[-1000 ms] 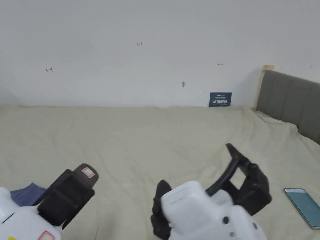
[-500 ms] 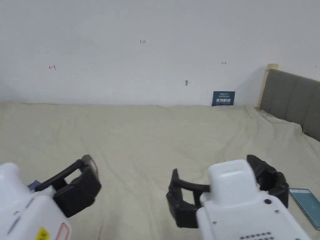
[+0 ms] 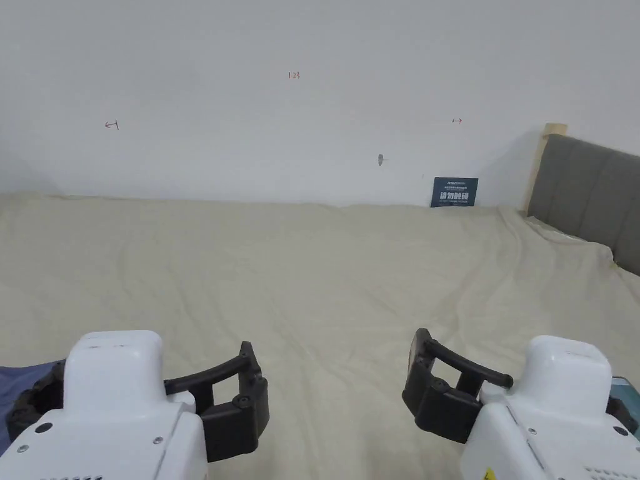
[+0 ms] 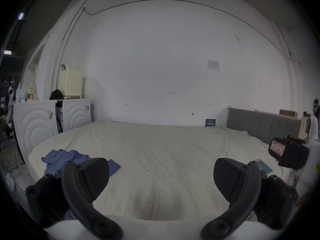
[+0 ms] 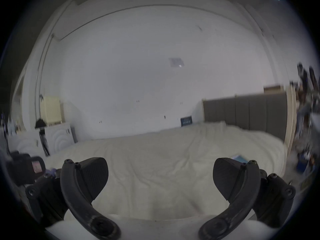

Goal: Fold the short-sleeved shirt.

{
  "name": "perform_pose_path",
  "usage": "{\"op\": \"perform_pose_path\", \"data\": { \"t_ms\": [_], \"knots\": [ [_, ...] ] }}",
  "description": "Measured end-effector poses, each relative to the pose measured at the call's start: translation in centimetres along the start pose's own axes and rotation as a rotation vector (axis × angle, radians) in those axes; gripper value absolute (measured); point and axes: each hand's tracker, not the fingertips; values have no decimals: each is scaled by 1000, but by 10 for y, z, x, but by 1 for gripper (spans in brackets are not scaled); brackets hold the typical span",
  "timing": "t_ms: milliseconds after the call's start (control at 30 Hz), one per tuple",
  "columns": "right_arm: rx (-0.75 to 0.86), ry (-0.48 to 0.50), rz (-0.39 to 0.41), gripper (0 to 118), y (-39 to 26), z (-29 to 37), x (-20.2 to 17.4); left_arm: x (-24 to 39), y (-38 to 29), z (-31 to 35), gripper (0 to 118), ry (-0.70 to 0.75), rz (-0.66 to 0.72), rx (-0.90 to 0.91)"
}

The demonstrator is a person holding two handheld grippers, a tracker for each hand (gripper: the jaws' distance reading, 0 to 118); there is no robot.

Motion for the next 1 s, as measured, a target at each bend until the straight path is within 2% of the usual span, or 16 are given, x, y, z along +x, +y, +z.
{"op": "perform_pose_path", "data": {
  "t_ms": [67,200,233,300,333,367,400,500,567,800,833,867,900,933,967,1000],
  "knots": [
    [22,-12,54,118,4,3,-7,-2,1,1,118,-2,11,2],
    [7,30,47,118,6,4,-11,-3,1,3,117,5,-3,6],
    [5,42,45,114,6,4,-12,-2,0,5,116,12,-12,9],
    [7,47,49,114,8,6,-15,1,0,6,110,12,-32,22],
    [5,41,60,114,7,4,-15,2,0,7,95,15,-39,26],
    [5,42,71,114,7,4,-15,2,0,10,72,8,-50,40],
    [4,53,89,114,8,4,-16,3,1,10,39,16,-49,50],
    [12,51,123,114,7,6,-19,1,2,9,5,64,-14,34],
    [13,52,144,114,9,7,-22,0,2,7,5,-14,-22,31],
    [-4,103,161,111,3,7,-29,8,0,5,5,-20,-60,12],
    [-2,105,164,92,2,8,-29,9,0,5,5,-27,-66,16],
    [24,84,155,50,1,11,-30,11,-1,5,5,-25,-74,21],
    [23,62,143,0,4,9,-29,13,0,5,5,-25,-88,19],
    [7,2,130,0,7,4,-25,14,0,5,5,-22,-96,22],
    [14,43,82,0,17,6,-16,14,0,6,5,-21,-99,23],
    [2,81,100,0,20,6,-11,13,1,6,5,-27,-99,19]
  ]
}}
